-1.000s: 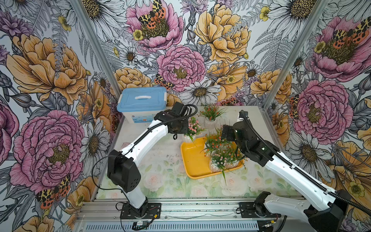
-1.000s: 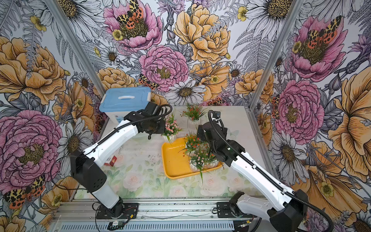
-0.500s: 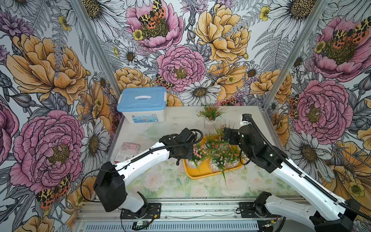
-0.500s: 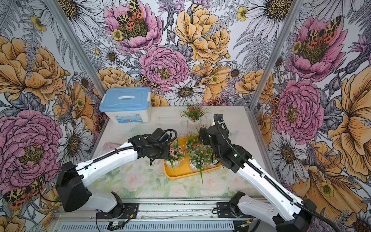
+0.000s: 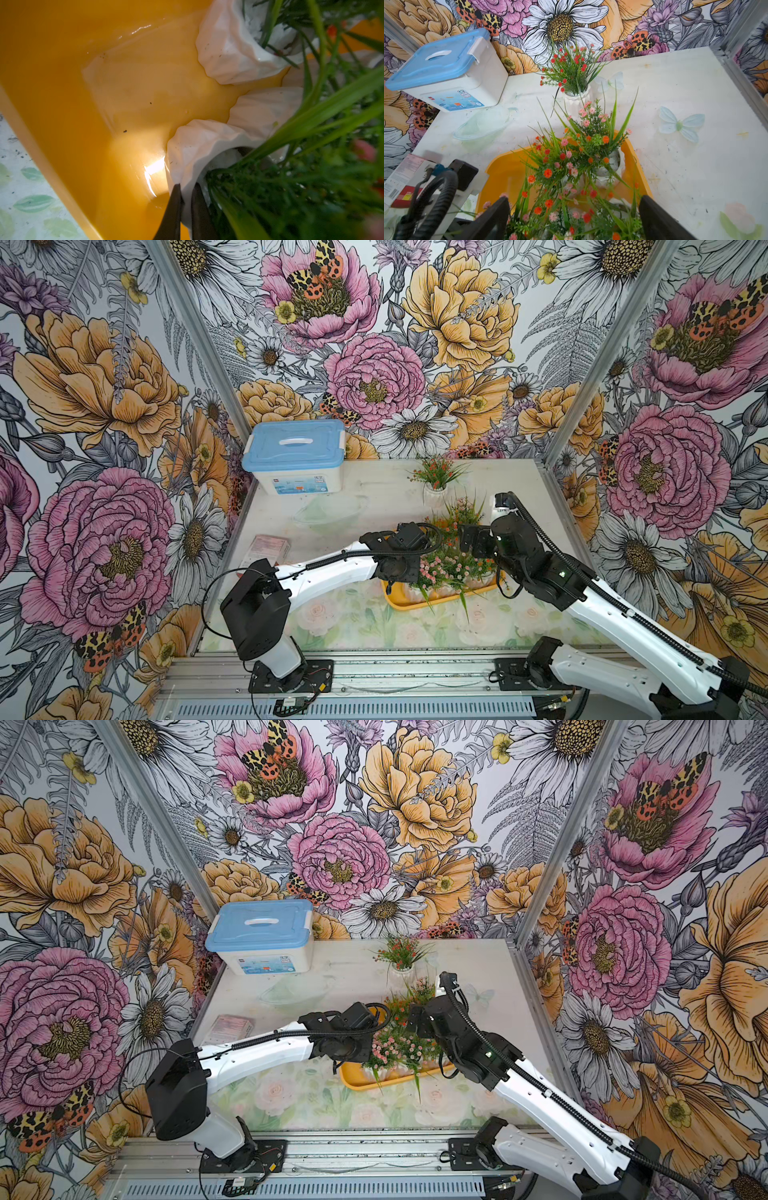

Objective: Put the potted gypsophila into the storage box
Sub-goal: Place the baby's breath potted plant at the storage box, then move the baby's breath potted plant to the center of the board.

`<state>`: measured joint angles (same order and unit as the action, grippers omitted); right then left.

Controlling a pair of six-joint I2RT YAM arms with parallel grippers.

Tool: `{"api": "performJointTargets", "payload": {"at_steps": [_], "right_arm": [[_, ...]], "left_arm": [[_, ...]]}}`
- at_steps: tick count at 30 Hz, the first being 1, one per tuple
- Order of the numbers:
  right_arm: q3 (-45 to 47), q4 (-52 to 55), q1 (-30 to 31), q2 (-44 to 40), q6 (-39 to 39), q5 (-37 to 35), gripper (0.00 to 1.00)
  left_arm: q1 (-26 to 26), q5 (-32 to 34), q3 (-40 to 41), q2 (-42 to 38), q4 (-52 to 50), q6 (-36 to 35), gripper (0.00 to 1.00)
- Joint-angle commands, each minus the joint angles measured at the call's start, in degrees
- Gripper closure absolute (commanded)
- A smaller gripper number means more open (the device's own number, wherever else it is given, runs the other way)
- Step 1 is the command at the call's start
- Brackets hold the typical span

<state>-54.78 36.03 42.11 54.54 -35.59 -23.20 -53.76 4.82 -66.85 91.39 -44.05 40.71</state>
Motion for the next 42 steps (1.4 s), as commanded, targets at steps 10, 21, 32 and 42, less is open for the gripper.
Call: {"api": "performJointTargets", "payload": {"at_steps": [10,21,32,42], "right_arm": [[-1.5,0.1,0.5,-0.9,1.3,-5.2,0.01],[-11.8,-0.4,-6.3,10.4,10.5,-8.1,0.01],[-20.3,-11.9,-23.0,28.2,10.8,7.2,0.00],[-30.5,-15.9,-33.6,47.1,2.3,23.2,0.01]], "left_arm": [[1.8,5.0,-2.3,-4.4,2.6,3.9,0.57],[17.7,2.8,-15.4,-0.4,0.7,-5.9,0.47],[24.6,-14.3,-46.2,32.3,0.7,-15.4,0.50],[25.8,-21.9,-63.6,47.6,0.7,-13.8,0.50]]}}
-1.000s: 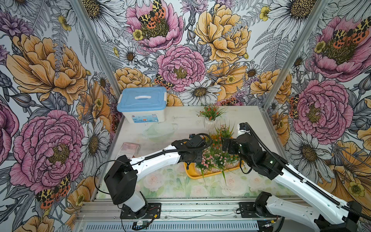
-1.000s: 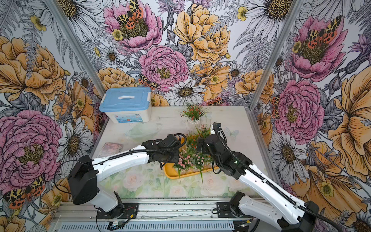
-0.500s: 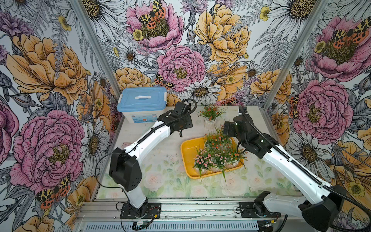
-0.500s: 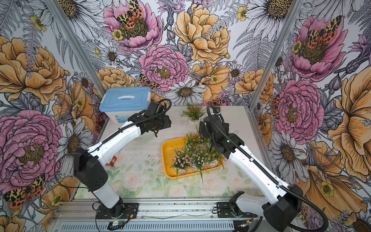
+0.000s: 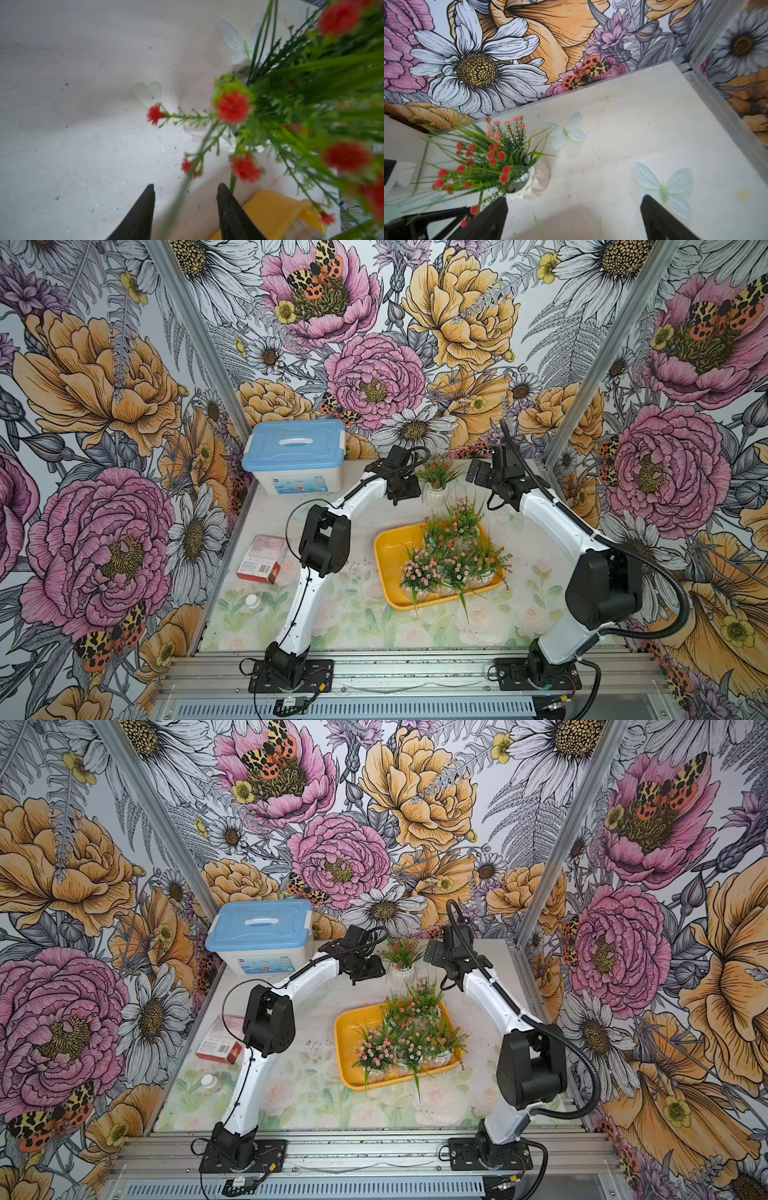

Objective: Put the potted gypsophila into the storage box
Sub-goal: Move the baby's breath potted plant to the center of the board.

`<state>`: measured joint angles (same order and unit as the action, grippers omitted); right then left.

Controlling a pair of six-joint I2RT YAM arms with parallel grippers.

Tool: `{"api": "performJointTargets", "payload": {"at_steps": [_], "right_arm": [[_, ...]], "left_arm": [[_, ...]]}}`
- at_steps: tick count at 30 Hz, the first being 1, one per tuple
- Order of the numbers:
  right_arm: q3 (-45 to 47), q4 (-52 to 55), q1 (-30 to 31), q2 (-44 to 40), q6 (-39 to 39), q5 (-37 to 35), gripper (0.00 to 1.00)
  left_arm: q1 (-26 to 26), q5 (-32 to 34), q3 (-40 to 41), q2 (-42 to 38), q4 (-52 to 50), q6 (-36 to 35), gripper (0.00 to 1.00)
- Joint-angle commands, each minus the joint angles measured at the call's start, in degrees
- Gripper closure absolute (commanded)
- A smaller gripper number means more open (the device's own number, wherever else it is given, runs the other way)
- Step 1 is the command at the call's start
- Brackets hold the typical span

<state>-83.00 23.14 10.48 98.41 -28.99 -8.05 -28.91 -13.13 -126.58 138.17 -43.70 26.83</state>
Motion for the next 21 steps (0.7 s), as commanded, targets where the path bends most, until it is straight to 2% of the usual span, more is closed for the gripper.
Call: {"api": "performJointTargets", "payload": {"at_steps": [1,7,12,16,21], "right_arm": [[-2.7,-4.3,-2.5,4.7,-5.2,10.1,0.01],[-5.9,-10.2,-3.5,13.6,-8.7,17.6,0.01],[-5.8,-22.2,-3.4,19.0,-14.3,25.3,0.02],[-5.1,-29.2,-3.3,21.6,-18.9,26.9,0.02],[-6.8,-30.1,-2.5,23.9,-19.0,28.6,0.02]], "left_arm": [[1.1,-4.0,-5.2,1.8,0.3,0.6,0.50],[1.2,-6.0,-11.3,5.7,0.4,1.9,0.50],[1.4,-6.5,-12.1,7.4,0.3,3.1,0.50],[1.4,-5.6,-12.4,7.9,0.3,3.4,0.51],[1.4,-5.1,-13.4,8.6,0.3,3.5,0.51]]}}
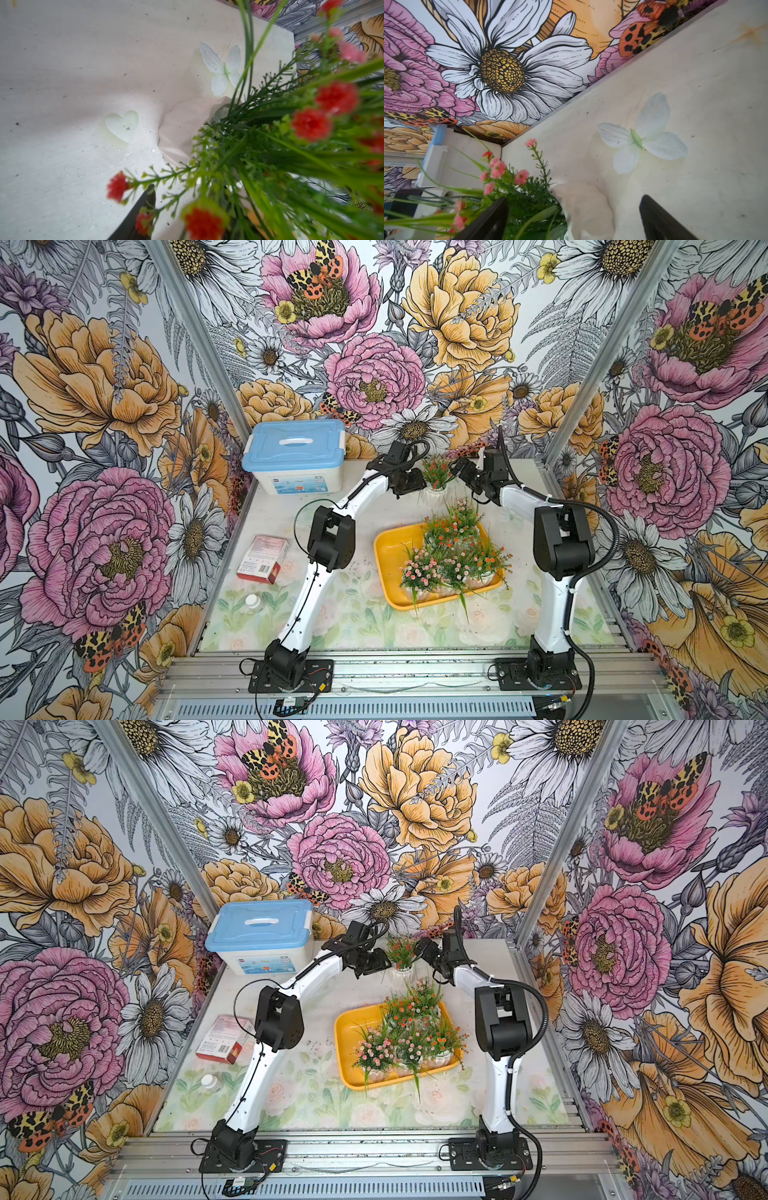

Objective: Put the potted gypsophila into the storage box
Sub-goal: Move the baby's breath potted plant to the center of the board.

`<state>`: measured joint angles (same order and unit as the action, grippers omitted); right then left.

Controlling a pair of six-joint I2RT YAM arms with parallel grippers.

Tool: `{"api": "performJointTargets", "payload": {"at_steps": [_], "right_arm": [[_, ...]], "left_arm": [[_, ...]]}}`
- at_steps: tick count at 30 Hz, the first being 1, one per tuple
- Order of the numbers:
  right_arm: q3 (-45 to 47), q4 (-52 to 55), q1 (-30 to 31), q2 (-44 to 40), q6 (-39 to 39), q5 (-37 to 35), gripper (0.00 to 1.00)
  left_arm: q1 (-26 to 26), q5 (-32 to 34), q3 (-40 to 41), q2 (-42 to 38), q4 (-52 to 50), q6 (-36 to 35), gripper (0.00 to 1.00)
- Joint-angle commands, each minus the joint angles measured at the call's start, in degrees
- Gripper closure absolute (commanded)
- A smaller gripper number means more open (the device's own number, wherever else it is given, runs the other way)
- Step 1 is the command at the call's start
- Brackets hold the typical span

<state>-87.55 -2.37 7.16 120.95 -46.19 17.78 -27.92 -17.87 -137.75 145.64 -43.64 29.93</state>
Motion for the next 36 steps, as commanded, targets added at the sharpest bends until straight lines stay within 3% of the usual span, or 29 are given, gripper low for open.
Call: {"api": "performJointTargets", "payload": {"at_steps": [1,8,19,29,36], "right_arm": [[-2.7,-4.6,1.2,2.0,-1.8,3.2,0.02],[-5.7,-5.8,4.0,6.7,-3.5,6.4,0.03],[-3.9,-10.3,9.2,7.6,-7.7,8.5,0.04],[3.0,-13.5,13.3,3.4,-11.1,5.3,0.05],[3.6,-12.3,13.9,2.2,-10.8,5.7,0.05]], "left_arm": [[0.4,-0.1,-2.2,1.3,0.3,0.6,0.52],[1.5,1.7,0.7,-0.1,-0.5,1.0,0.53],[2.2,3.4,6.8,-3.9,-1.2,-0.6,0.54],[3.2,10.3,24.4,-18.9,-1.2,-0.6,0.54],[3.0,8.6,26.0,-22.3,-1.2,-0.6,0.54]]}}
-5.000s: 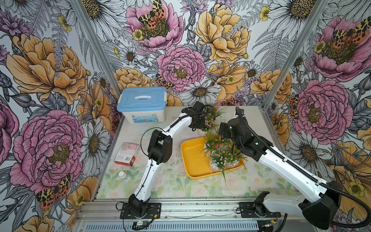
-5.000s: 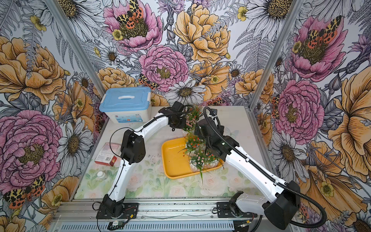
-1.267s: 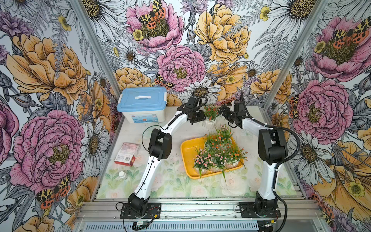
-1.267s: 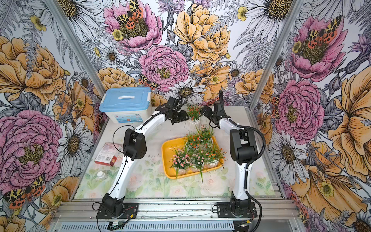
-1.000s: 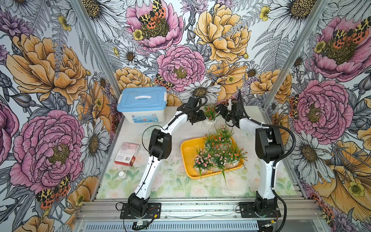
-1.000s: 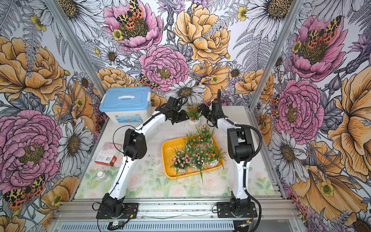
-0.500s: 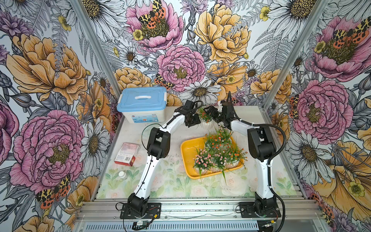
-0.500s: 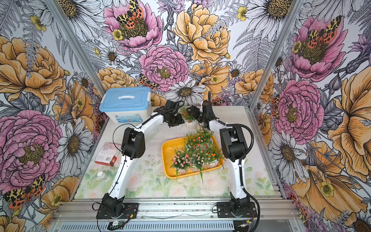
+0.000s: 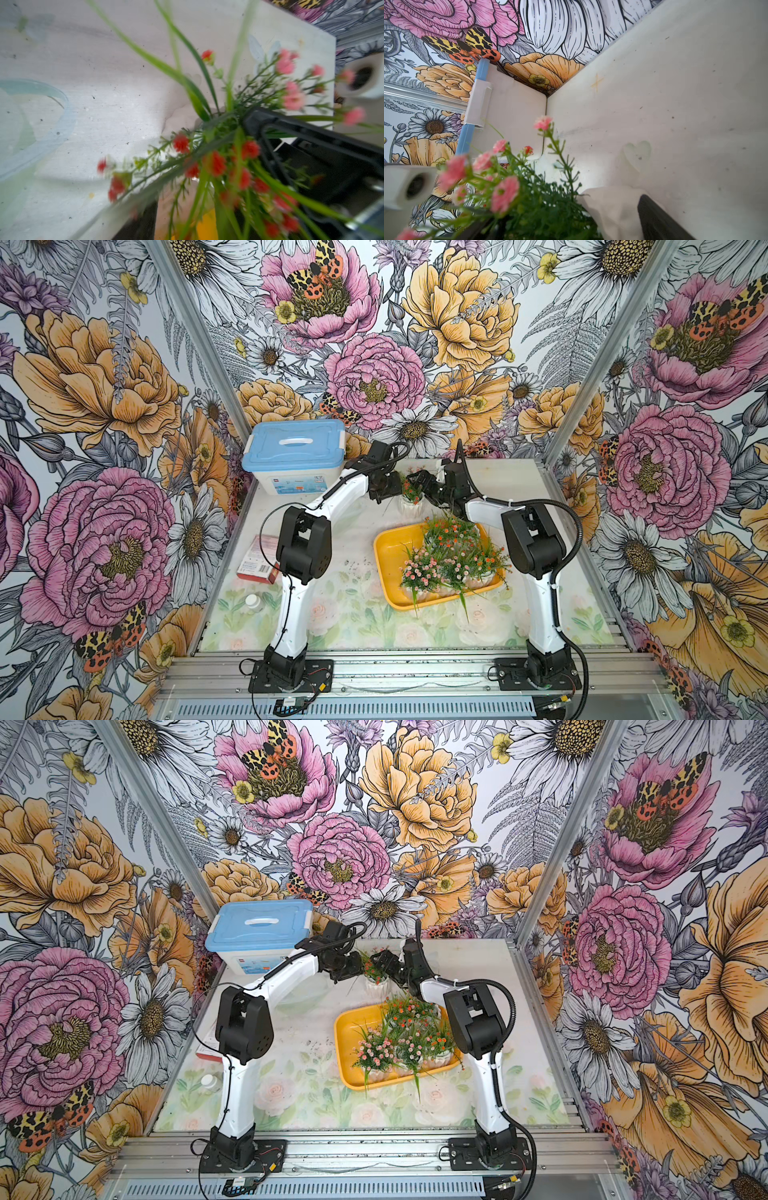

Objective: Put the potted gypsophila into the storage box
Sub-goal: Move the baby's breath potted plant to the center of the board.

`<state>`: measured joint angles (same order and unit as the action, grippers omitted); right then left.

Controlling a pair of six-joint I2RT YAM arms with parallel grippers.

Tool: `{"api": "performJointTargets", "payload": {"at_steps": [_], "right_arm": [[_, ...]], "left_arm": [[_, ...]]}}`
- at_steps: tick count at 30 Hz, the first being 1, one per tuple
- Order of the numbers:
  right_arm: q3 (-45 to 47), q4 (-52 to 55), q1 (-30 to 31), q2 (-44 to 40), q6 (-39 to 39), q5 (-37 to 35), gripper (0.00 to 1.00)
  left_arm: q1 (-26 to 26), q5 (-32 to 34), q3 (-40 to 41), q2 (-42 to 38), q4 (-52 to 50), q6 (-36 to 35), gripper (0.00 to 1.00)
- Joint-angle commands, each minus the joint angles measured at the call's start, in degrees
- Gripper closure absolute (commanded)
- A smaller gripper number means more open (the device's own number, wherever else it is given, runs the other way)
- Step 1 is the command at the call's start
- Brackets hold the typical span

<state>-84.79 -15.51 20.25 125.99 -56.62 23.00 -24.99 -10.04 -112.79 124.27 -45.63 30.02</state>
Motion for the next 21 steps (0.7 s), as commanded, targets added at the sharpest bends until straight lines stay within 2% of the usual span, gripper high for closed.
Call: {"api": "performJointTargets", "payload": {"at_steps": [1,6,12,21], "right_arm": [[1.1,0.7,0.9,-3.3,-0.3,0.2,0.05],[2.2,0.5,1.0,-5.1,-0.2,-0.2,0.05],[2.5,8.4,0.8,-9.8,7.1,-5.5,0.05],[3.6,19.1,0.5,-20.5,20.9,-22.7,0.04]], "left_arm": [[-0.1,0.8,0.9,-0.6,0.7,-0.5,0.54],[-0.5,0.9,1.3,0.0,0.7,0.9,0.58],[-0.3,3.2,4.4,-3.9,0.7,-0.4,0.58],[-0.1,4.7,9.2,-9.4,0.7,-0.8,0.57]]}}
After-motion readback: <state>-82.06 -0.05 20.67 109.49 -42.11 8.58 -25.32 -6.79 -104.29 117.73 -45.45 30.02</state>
